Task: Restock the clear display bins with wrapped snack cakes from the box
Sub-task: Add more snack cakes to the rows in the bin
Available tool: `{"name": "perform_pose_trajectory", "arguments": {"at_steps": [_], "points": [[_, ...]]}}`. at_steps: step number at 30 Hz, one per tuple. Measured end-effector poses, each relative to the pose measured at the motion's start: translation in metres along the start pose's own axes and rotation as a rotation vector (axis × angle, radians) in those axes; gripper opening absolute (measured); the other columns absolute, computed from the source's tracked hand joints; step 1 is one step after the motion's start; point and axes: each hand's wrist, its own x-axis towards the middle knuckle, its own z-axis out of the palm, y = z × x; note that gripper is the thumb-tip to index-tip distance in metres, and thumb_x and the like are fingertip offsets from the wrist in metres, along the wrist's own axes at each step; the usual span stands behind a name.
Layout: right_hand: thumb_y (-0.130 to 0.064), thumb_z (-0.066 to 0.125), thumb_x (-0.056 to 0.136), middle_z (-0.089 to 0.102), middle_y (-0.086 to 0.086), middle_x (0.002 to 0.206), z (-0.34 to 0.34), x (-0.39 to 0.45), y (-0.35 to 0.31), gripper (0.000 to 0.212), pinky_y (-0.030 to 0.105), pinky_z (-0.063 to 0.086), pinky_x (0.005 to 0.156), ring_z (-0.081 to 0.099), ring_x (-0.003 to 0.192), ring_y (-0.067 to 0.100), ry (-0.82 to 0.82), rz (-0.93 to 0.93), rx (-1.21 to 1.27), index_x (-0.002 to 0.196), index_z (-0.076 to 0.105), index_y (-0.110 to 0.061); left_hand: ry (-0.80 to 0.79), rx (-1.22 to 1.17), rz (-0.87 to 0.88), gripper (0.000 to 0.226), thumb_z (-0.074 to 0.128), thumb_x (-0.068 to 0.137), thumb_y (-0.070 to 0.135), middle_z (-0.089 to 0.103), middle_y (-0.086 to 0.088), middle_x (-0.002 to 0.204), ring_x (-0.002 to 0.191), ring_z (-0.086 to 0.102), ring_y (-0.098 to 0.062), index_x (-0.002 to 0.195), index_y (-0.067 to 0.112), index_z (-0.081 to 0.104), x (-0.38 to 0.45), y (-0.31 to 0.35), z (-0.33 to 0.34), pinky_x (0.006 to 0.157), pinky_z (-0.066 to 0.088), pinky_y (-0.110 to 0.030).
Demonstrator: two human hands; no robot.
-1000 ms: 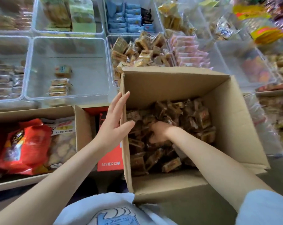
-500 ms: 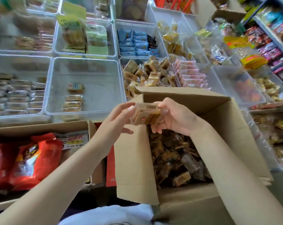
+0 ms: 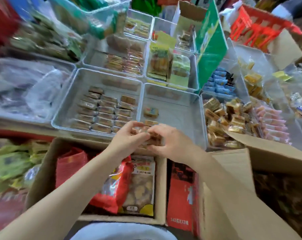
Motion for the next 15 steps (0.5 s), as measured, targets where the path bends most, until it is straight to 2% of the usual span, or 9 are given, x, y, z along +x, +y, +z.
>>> {"name": "perform_pose_trajectory", "arguments": {"at_steps": [2,4,6,8,11,15], "points": [[-0.022,0.074,0.085,0.066,0.004,0.114,0.014,0.039,-0.010,0.038,0.029,0.045,0.090,0.059,0.105,0.019,-0.014,-0.021,-0.071,0.121,0.064,-0.013,0.067,0.046,0.016,0.061,0.071,0.070,0.062,0.066,0.002,0.101,0.087,0.065,-0.013,0.121,0.031,0.060,0.021,-0.007,-0.036,0.075,0.051,-0.030],[-0.022,0.071,0.087,0.066,0.001,0.114,0.022,0.076,-0.016,0.035,0.032,0.047,0.089,0.059,0.104,0.019,-0.004,0.013,-0.091,0.121,0.062,-0.017,0.204,0.130,0.059,0.069,0.058,0.079,0.065,0.062,0.002,0.114,0.105,0.062,-0.017,0.133,0.022,0.056,0.048,-0.021,-0.074,0.084,0.046,-0.031],[-0.022,0.069,0.088,0.066,0.000,0.109,0.028,0.110,-0.014,0.031,0.034,0.050,0.086,0.060,0.100,0.019,0.020,0.049,-0.068,0.118,0.062,-0.018,0.344,0.368,0.086,0.062,0.055,0.095,0.054,0.055,-0.009,0.129,0.122,0.054,-0.026,0.141,0.013,0.051,0.074,-0.045,-0.113,0.098,0.041,-0.037],[-0.021,0.067,0.087,0.064,-0.002,0.105,0.032,0.145,-0.008,0.031,0.032,0.049,0.083,0.060,0.097,0.020,0.064,0.103,-0.032,0.118,0.061,-0.018,0.423,0.647,0.064,0.057,0.053,0.100,0.047,0.052,-0.017,0.135,0.126,0.048,-0.034,0.143,0.010,0.049,0.093,-0.071,-0.147,0.103,0.038,-0.046],[-0.020,0.067,0.090,0.063,-0.003,0.104,0.038,0.198,0.004,0.030,0.027,0.045,0.079,0.059,0.093,0.017,0.166,0.158,0.025,0.119,0.059,-0.017,0.436,0.892,0.055,0.054,0.054,0.099,0.045,0.058,-0.019,0.129,0.118,0.053,-0.039,0.137,0.007,0.055,0.111,-0.098,-0.175,0.094,0.046,-0.051],[-0.018,0.066,0.093,0.064,0.002,0.112,0.047,0.270,0.022,0.028,0.028,0.045,0.082,0.054,0.095,0.013,0.295,0.183,0.007,0.120,0.059,-0.016,0.441,0.991,0.065,0.056,0.041,0.093,0.052,0.066,-0.008,0.120,0.114,0.056,-0.030,0.128,0.014,0.063,0.118,-0.107,-0.174,0.073,0.051,-0.041]]}}
